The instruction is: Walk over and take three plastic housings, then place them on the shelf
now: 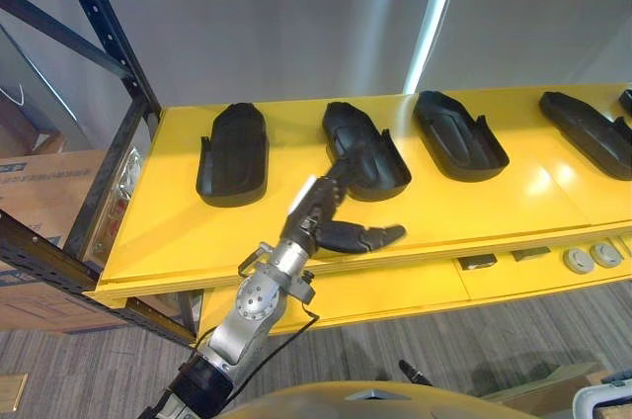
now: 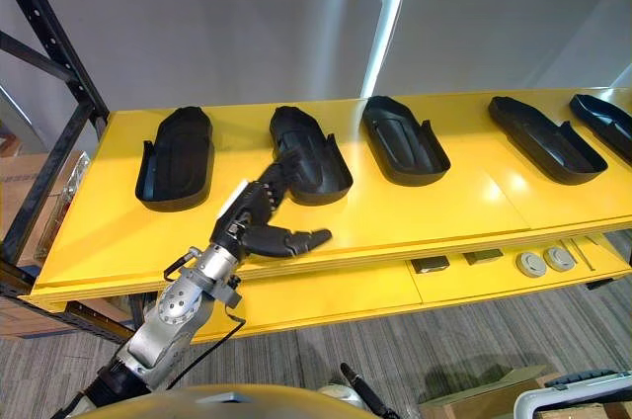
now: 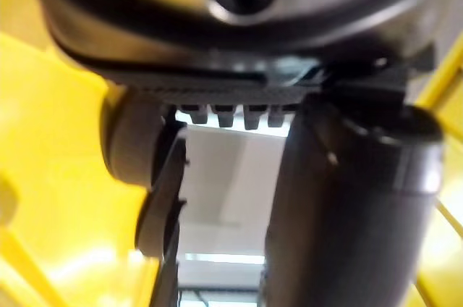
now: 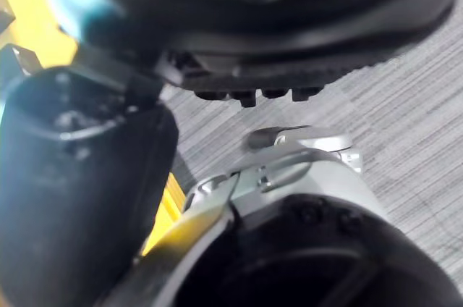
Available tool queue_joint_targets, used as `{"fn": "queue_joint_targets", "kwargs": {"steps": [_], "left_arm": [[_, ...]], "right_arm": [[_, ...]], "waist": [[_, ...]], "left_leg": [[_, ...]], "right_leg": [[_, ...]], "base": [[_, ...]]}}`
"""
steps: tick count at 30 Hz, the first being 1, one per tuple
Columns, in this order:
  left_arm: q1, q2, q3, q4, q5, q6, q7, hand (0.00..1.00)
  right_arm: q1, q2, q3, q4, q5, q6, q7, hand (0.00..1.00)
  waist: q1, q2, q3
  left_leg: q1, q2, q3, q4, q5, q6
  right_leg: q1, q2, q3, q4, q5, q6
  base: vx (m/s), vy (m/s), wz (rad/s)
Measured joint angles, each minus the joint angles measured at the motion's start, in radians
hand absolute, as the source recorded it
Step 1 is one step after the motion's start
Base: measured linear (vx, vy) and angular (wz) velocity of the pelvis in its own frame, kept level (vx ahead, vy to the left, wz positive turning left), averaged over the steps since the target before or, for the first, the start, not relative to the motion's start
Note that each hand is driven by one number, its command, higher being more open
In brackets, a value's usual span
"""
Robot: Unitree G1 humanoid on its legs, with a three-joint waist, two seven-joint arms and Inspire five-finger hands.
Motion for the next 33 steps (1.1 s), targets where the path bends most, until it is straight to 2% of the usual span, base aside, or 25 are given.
{"fn": "queue_joint_targets", "kwargs": {"steps": [5,6,7,11,22,25,27,30,33], "left_arm": [[-0.001,0.012,-0.062,-0.077,0.001,-0.015,-0.192,1.00],[-0.004,0.013,-0.065,-0.083,0.002,-0.015,-0.208,1.00],[-0.013,0.013,-0.069,-0.095,-0.001,-0.008,-0.257,1.00],[-0.045,0.013,-0.078,-0.109,-0.006,0.035,-0.356,1.00],[-0.065,0.045,-0.104,-0.109,-0.043,0.166,-0.461,1.00],[-0.064,0.052,-0.137,-0.109,-0.042,0.166,-0.457,1.00],[-0.063,0.061,-0.159,-0.109,-0.041,0.166,-0.420,1.00],[-0.043,0.090,-0.158,-0.109,-0.033,0.157,-0.313,1.00],[0.040,0.083,-0.109,-0.108,-0.035,0.109,-0.105,1.00]], "right_arm": [[-0.009,-0.013,-0.001,0.019,-0.002,-0.014,0.000,1.00],[-0.008,-0.014,-0.003,0.020,-0.002,-0.014,0.000,1.00],[-0.007,-0.016,-0.008,0.021,-0.002,-0.017,0.000,1.00],[-0.011,-0.026,-0.009,0.038,-0.018,-0.018,0.000,1.00],[-0.016,-0.028,-0.008,0.039,-0.018,-0.016,0.000,1.00],[-0.016,-0.028,-0.006,0.039,-0.018,-0.020,-0.005,1.00],[-0.027,-0.028,-0.001,0.038,-0.018,-0.021,-0.012,1.00],[-0.034,-0.027,0.011,0.038,-0.019,-0.040,-0.042,1.00],[-0.033,-0.027,0.045,0.029,-0.018,-0.070,-0.070,1.00]], "waist": [[0.001,0.018,-0.015],[0.001,0.018,-0.016],[0.000,0.026,-0.022],[0.000,0.036,-0.030],[0.000,0.037,-0.031],[0.001,0.037,-0.032],[-0.001,0.038,-0.032],[-0.007,0.039,-0.032],[-0.012,0.038,-0.032]], "left_leg": [[-0.006,0.000,0.023,-0.003,-0.006,-0.001],[-0.007,0.000,0.025,-0.003,-0.006,-0.001],[-0.006,0.000,0.030,-0.003,-0.007,0.000],[-0.007,0.000,0.041,-0.003,-0.010,0.000],[-0.007,0.000,0.051,-0.001,-0.014,0.000],[-0.007,0.000,0.053,-0.001,-0.016,0.000],[-0.005,-0.001,0.054,0.000,-0.017,0.000],[-0.004,-0.001,0.055,0.000,-0.017,0.000],[-0.003,-0.001,0.053,0.000,-0.017,0.000]], "right_leg": [[-0.019,0.001,0.030,-0.001,0.002,0.003],[-0.020,0.001,0.032,0.000,0.002,0.004],[-0.023,0.001,0.038,0.000,0.003,0.005],[-0.031,0.002,0.052,0.002,0.006,0.008],[-0.036,0.003,0.060,0.002,0.006,0.008],[-0.037,0.003,0.060,0.002,0.006,0.008],[-0.037,0.003,0.060,0.002,0.007,0.008],[-0.037,0.003,0.057,0.002,0.007,0.007],[-0.037,0.003,0.053,0.002,0.006,0.006]], "base": [[-0.01,0.004,-0.10],[-0.01,0.009,-0.16],[-0.01,0.007,-0.07],[0.00,0.004,-0.08],[0.00,0.000,-0.01],[0.00,0.000,0.00],[0.00,-0.003,-0.02],[0.00,0.000,0.00],[0.00,0.000,0.00]]}}
